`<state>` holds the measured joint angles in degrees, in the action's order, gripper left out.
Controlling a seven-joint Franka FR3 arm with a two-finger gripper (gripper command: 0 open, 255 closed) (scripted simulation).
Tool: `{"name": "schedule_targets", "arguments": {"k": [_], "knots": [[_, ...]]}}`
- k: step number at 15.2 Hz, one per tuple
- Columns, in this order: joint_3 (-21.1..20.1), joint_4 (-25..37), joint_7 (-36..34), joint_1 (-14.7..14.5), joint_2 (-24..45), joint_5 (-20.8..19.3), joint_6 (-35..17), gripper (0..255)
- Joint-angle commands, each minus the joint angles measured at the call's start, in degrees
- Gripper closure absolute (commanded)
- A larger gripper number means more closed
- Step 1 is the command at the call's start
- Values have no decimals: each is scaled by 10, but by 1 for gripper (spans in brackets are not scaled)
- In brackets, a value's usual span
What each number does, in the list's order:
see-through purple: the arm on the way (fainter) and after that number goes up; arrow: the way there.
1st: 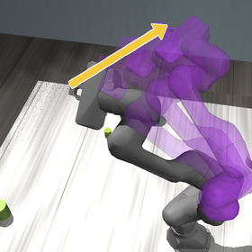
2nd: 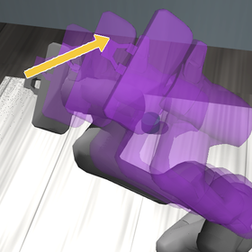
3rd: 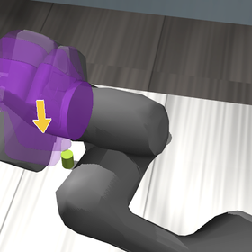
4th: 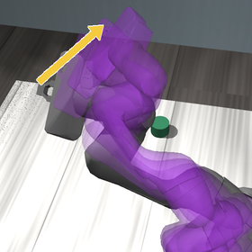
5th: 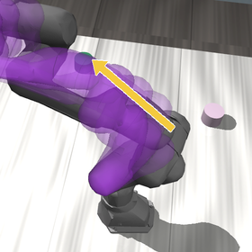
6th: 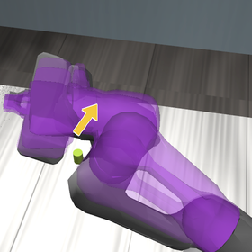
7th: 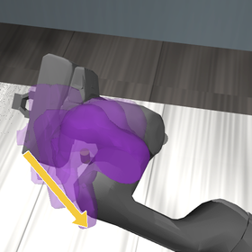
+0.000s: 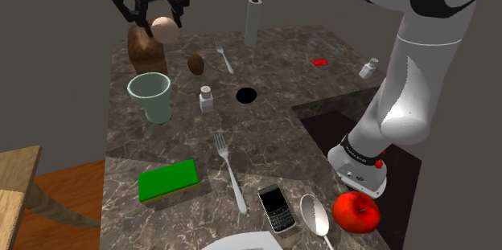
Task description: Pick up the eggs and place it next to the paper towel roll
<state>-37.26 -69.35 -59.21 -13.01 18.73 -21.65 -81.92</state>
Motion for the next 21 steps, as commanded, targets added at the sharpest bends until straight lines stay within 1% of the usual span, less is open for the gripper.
{"name": "schedule_targets", "arguments": {"k": [1,4,9,15,21], "knots": [[5,-39,29,36,-28,17,-21,255],[16,-84,73,80,-65,40,-46,255],[43,-137,146,138,-111,69,-77,255],[79,-171,232,193,-140,89,-105,255],[116,-177,312,238,-144,96,-123,255]]}}
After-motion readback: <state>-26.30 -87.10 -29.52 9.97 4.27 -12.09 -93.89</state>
